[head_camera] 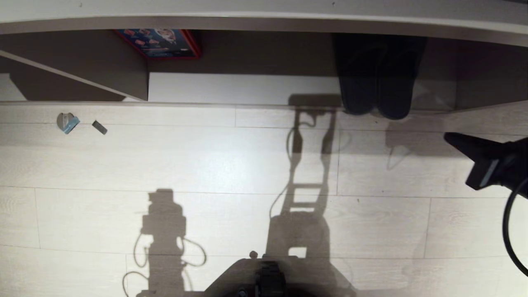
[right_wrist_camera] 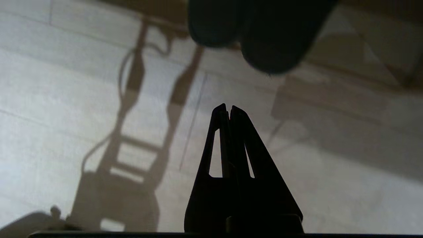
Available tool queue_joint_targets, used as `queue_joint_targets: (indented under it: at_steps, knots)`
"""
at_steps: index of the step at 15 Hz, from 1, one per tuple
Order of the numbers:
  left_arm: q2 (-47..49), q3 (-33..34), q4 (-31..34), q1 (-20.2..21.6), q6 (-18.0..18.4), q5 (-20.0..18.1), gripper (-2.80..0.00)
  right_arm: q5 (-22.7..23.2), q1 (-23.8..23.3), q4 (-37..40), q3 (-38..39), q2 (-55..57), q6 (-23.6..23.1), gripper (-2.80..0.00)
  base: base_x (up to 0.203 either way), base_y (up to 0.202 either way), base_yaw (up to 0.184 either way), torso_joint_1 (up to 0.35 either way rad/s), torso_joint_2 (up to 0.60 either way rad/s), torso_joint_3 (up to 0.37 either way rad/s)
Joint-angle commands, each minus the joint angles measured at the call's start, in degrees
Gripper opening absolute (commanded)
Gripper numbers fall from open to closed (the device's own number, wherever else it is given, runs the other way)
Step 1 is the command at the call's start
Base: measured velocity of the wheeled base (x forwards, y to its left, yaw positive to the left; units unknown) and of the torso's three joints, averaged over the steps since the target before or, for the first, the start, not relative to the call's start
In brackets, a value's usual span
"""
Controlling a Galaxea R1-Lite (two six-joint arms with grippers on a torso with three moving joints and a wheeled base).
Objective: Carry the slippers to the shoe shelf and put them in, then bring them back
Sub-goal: Pick up the slippers in the shoe cabinet
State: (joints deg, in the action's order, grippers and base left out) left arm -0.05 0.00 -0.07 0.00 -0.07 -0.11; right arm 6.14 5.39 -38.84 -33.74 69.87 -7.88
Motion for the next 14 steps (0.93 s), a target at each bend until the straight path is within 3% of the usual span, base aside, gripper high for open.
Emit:
queue_joint_targets:
  at_steps: [1,4,5,11,14]
  knots:
    - [0.0,0.0,0.0,0.0,0.0,0.0,-2.80,-0.1,3.0,-8.2,-2.8,11.2,-0.8,-2.80,0.000,0.000,0.000,0.000,0.00,0.000]
    - [0.0,0.0,0.0,0.0,0.0,0.0,-2.80,-5.2,4.3,-16.7,-7.6,19.7,-3.9,-2.80,0.000,0.000,0.000,0.000,0.00,0.000]
    - [0.0,0.0,0.0,0.0,0.0,0.0,-2.80,-7.7,4.4,-18.6,-10.2,22.0,-4.5,0.00,0.000,0.000,0.000,0.000,0.00,0.000]
    - [0.0,0.0,0.0,0.0,0.0,0.0,-2.80,-14.9,4.5,-20.4,-21.2,30.2,-4.9,0.00,0.000,0.000,0.000,0.000,0.00,0.000]
    - [0.0,0.0,0.0,0.0,0.0,0.0,-2.80,-16.6,4.6,-26.7,-27.0,36.5,-4.3,0.00,0.000,0.000,0.000,0.000,0.00,0.000]
